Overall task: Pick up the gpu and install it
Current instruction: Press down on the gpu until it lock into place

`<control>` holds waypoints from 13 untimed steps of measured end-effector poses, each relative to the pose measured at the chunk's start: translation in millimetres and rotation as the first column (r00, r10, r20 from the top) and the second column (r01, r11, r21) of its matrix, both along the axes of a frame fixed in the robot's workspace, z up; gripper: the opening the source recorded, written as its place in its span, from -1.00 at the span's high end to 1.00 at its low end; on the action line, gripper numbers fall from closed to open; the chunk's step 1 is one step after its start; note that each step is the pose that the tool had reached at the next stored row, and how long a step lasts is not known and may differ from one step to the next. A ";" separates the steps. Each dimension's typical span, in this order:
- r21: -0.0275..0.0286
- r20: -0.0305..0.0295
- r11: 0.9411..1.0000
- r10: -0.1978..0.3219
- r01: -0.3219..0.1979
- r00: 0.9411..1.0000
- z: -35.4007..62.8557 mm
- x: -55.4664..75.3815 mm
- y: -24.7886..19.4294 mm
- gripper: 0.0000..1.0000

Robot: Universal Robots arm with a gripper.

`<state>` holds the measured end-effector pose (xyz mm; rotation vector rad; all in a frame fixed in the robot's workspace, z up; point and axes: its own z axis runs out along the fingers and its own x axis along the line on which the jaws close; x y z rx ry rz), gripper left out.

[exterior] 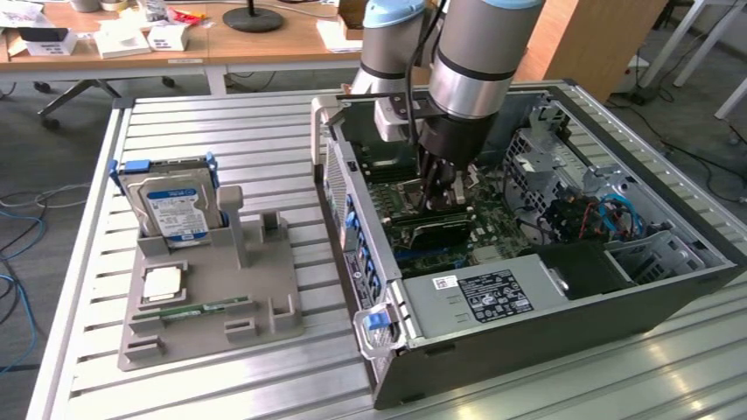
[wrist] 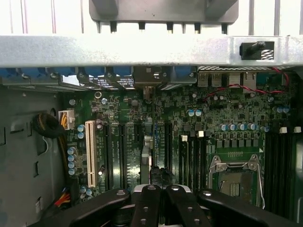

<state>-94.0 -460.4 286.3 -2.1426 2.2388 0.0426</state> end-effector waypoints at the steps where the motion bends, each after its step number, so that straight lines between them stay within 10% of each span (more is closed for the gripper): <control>1: 0.000 0.000 1.000 0.000 0.000 1.000 -0.6 0.0 0.0 0.79; 13: 0.000 0.000 1.000 0.000 0.000 1.000 -3.7 0.0 0.0 0.79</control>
